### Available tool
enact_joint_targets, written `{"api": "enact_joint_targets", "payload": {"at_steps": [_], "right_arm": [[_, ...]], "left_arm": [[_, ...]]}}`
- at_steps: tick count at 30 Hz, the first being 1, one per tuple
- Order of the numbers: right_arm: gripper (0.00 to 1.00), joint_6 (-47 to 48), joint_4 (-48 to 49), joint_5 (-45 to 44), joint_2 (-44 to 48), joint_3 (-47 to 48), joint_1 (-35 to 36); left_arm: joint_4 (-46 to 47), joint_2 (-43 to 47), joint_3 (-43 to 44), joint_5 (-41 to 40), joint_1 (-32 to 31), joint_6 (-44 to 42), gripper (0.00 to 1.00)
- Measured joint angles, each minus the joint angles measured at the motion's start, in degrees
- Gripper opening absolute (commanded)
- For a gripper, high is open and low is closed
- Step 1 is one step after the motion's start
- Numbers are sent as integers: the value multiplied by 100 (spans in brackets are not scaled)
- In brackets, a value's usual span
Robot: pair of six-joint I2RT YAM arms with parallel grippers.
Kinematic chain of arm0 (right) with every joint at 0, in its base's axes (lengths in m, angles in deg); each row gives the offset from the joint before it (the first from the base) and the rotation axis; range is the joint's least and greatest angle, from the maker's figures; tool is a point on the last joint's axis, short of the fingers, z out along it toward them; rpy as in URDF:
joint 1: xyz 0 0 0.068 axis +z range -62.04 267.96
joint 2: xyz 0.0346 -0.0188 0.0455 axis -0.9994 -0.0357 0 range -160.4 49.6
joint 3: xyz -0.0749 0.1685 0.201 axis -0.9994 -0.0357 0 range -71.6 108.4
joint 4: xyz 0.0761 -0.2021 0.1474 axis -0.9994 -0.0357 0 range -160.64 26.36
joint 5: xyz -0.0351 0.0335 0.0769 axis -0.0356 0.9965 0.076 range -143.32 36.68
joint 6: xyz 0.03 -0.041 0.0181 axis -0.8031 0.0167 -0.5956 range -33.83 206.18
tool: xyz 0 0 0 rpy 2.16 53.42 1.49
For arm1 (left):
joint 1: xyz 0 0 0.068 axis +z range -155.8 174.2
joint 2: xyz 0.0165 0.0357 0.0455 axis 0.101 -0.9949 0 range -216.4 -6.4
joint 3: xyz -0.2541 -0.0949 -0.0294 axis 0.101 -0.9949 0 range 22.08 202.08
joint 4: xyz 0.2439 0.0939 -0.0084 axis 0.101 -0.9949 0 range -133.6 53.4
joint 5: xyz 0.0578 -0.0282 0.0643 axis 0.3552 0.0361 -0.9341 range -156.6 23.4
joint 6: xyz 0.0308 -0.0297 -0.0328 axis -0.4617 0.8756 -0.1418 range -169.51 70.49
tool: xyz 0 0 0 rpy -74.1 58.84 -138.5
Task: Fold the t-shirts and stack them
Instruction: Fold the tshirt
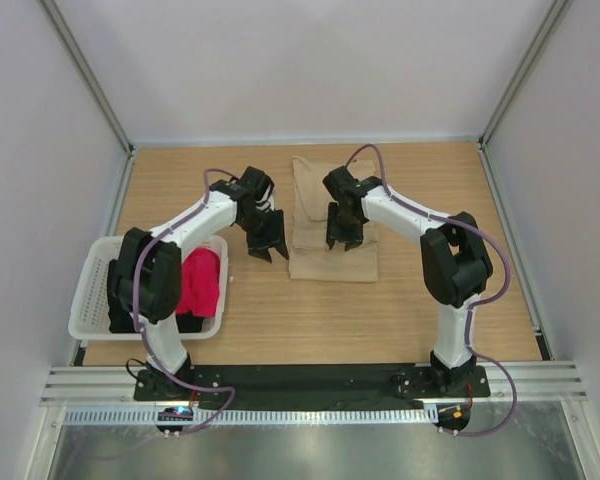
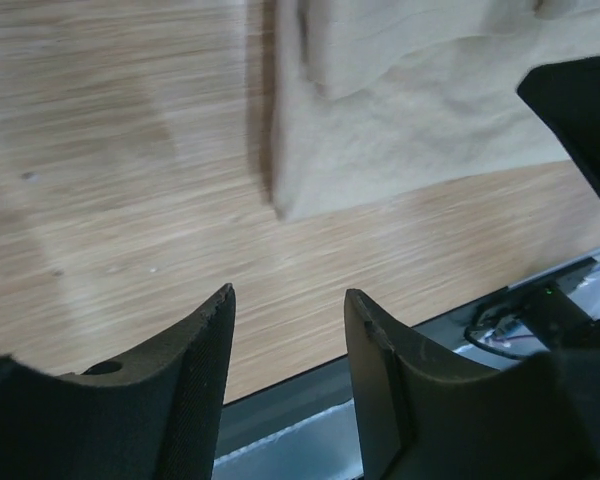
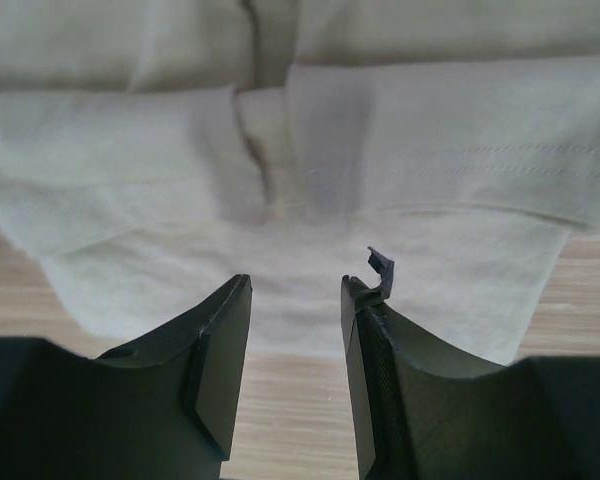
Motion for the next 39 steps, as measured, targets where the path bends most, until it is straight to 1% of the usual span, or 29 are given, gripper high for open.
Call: {"api": "enact_joint_targets", "payload": {"at_steps": [4, 10, 17, 28, 34, 39], "right_arm": [[46, -61, 87, -306, -256, -2, -101], [43, 7, 216, -535, -385, 0, -122], [41, 52, 221, -588, -533, 107, -109], [42, 46, 175, -586, -627, 234, 129], [42, 48, 188, -590, -922, 444, 138], [42, 72, 181, -643, -960, 505, 136]], "left_arm": [[527, -286, -15, 376, -114, 304, 40], [1102, -1023, 393, 774, -186, 702, 36], [1296, -1622, 577, 929, -184, 984, 32], [1296, -1729, 472, 938, -184, 1029, 30], [1252, -1816, 527, 1016, -181, 1025, 29], [1239, -1829, 538, 1036, -181, 1003, 27]]}}
